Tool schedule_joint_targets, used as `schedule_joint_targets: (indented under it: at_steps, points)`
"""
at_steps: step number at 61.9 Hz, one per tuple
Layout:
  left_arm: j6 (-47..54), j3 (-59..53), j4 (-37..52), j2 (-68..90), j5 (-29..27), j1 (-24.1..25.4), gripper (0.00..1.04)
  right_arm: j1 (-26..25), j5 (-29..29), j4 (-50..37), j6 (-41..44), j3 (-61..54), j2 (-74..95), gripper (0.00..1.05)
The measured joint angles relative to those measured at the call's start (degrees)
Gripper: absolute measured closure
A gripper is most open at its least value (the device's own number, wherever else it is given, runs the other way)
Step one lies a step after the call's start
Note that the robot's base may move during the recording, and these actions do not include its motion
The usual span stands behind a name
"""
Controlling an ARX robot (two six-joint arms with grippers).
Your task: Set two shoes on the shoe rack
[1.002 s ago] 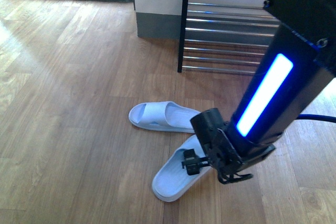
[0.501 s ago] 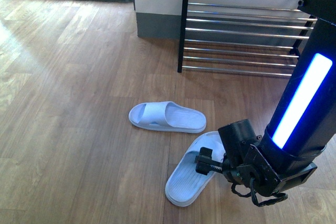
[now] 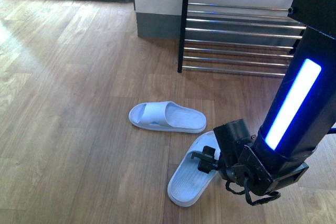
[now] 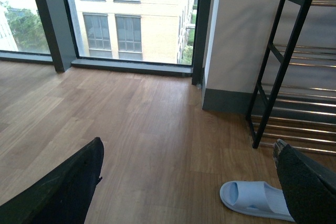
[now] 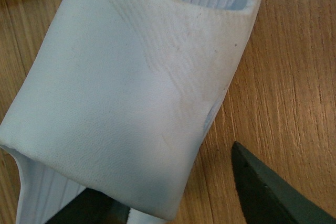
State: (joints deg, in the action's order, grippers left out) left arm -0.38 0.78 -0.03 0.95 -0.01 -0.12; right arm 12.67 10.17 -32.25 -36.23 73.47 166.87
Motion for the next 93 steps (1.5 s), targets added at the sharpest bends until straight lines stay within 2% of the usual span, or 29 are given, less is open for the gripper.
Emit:
schedule_joint_targets:
  at_steps: [4,13,29,42,55,64,73,93]
  points:
    - [0.00,0.00,0.00,0.00,0.00,0.00,0.09,-0.09,0.07,-0.04,0.07,0.13,0.11,0.72]
    - [0.00,0.00,0.00,0.00,0.00,0.00,0.09,-1.09,-0.33,-3.43,1.44,-3.50,-1.40,1.03]
    - [0.00,0.00,0.00,0.00,0.00,0.00,0.09,-3.41,-3.54,-12.72,7.50,-18.99,-14.86,1.03]
    - [0.00,0.00,0.02,0.00,0.00,0.00,0.09,-9.14,-6.95,-15.50,14.05,-34.47,-34.29,1.03]
    - [0.00,0.00,0.02,0.00,0.00,0.00,0.09,-16.70,-12.41,-7.21,21.18,-48.17,-62.12,1.03]
    - [0.00,0.00,0.02,0.00,0.00,0.00,0.09,-20.24,-15.15,0.57,23.52,-52.28,-79.52,1.03]
    - [0.00,0.00,0.00,0.00,0.00,0.00,0.09,-21.97,-15.41,6.05,24.59,-54.99,-93.55,1.03]
    - [0.00,0.00,0.00,0.00,0.00,0.00,0.09,-22.23,-15.43,6.49,25.33,-56.00,-97.55,1.03]
